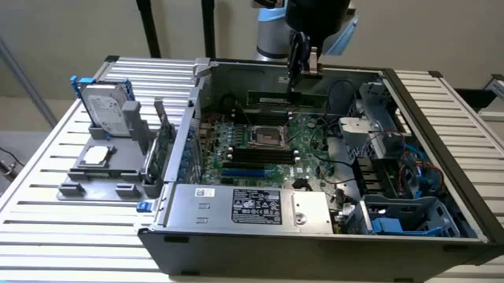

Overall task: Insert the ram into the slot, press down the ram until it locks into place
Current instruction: 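Insert the ram into the slot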

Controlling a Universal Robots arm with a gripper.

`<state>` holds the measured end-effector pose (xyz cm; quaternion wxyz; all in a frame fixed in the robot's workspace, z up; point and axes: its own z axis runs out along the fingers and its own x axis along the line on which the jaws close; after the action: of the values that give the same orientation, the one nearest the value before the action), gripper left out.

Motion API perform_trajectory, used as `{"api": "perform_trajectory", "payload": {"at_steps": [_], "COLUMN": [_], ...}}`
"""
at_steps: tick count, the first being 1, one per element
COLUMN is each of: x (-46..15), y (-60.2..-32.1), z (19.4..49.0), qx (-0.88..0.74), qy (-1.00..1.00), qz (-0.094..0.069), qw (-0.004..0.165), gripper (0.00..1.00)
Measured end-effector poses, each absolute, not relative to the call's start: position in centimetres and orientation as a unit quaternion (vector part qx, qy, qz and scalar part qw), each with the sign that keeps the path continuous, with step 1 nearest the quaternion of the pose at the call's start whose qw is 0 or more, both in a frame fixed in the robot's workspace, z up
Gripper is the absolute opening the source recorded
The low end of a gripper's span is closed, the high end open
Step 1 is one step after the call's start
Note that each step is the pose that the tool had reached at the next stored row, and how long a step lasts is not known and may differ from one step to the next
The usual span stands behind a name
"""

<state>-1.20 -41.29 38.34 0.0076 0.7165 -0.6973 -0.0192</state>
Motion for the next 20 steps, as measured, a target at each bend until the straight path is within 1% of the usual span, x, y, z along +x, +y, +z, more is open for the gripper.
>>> {"api": "perform_trajectory", "payload": {"at_steps": [10,20], "x": [-1.2,-3.2], "y": [-41.3,-40.2], "z": [38.3,36.6], "qx": [0.716,0.716], "qy": [-0.697,-0.697], "qz": [-0.019,-0.018], "qw": [0.008,0.007], "gripper": [0.13,0.13]}}
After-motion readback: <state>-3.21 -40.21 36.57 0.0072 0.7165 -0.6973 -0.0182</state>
